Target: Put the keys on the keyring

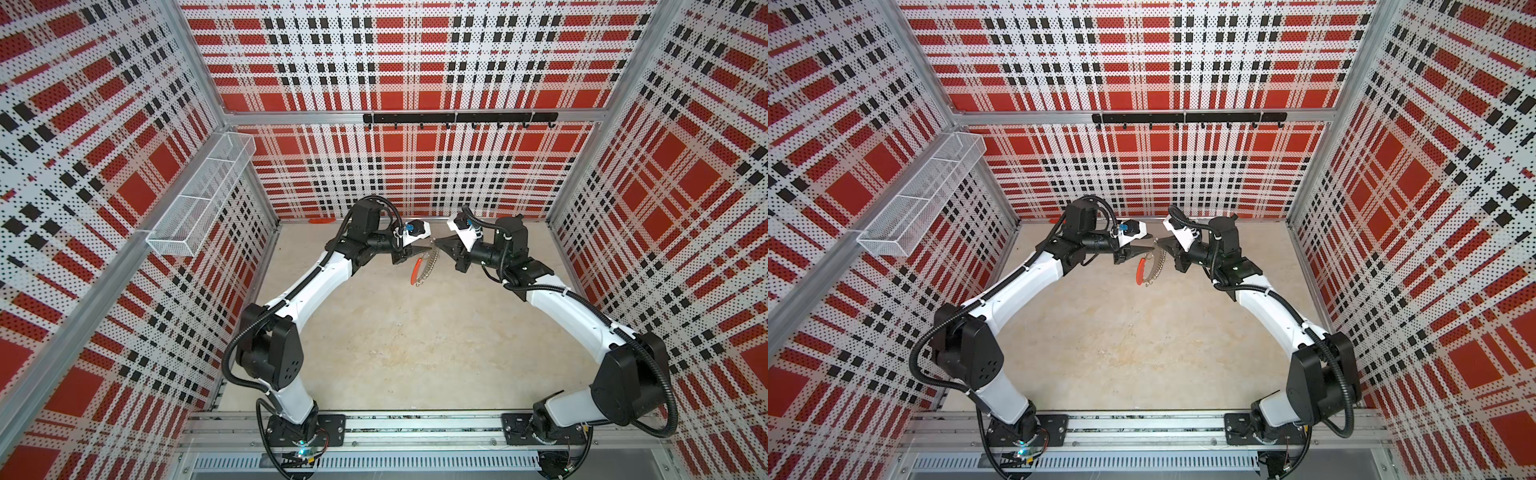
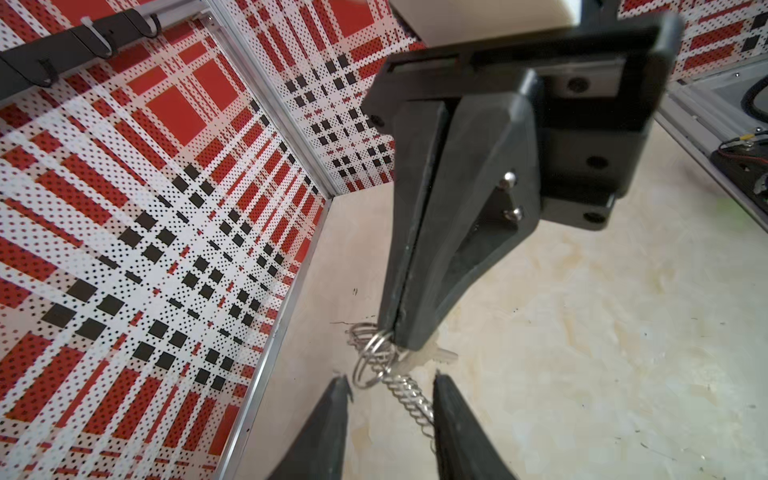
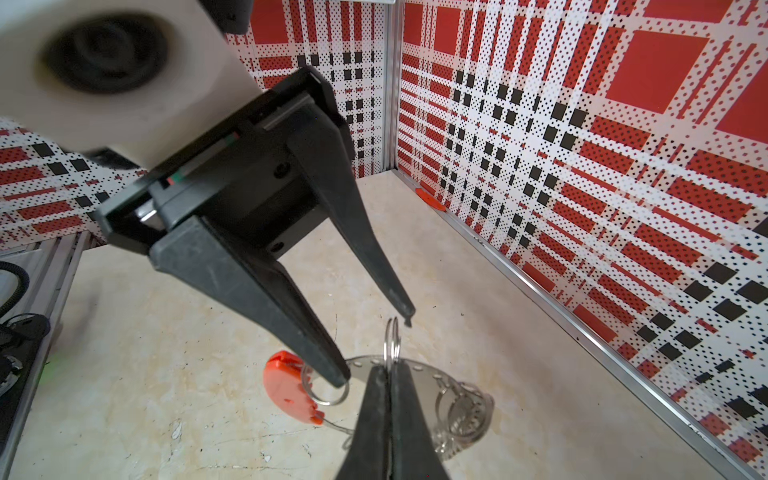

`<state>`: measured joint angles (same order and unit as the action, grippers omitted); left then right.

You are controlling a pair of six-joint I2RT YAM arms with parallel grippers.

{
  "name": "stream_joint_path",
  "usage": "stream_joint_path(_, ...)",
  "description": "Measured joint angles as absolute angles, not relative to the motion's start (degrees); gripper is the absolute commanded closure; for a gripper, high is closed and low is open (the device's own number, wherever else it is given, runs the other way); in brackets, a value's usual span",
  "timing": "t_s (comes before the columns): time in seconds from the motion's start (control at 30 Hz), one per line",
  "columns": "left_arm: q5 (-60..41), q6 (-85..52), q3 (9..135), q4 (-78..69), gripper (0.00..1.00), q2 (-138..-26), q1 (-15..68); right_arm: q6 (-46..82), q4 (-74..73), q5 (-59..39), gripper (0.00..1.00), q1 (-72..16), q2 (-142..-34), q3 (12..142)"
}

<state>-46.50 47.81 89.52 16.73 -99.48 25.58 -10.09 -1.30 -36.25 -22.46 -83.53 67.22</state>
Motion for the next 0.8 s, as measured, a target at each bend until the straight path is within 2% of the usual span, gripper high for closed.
stream_joint_path(0.2, -46.9, 50.2, 93.1, 20.6, 0.70, -100.8, 25.6, -10.5, -0.4, -36.3, 1.00, -22.8, -83.5, 67.2)
stream_joint_path(0.33, -46.9, 51.4, 93.8, 22.6, 0.80, -101.1, 25.6, -10.7, 0.0, -36.3, 1.00, -23.0, -83.5, 67.2)
stream_joint_path(0.53, -47.3, 52.2, 94.9, 24.3, 0.88, -101.8, 25.6, -10.7, 0.3, -36.3, 1.00, -23.2, -83.5, 67.2)
stream_joint_path(0.67, -47.3, 52.4, 95.1, 25.5, 1.00, -101.9, 25.7, -10.8, 0.6, -36.0, 1.00, -23.2, -83.5, 67.2)
stream_joint_path(0.8, -47.5, 52.6, 96.6, 27.2, 1.00, -102.9, 25.8, -11.0, 1.0, -35.5, 1.00, -23.1, -83.5, 67.2)
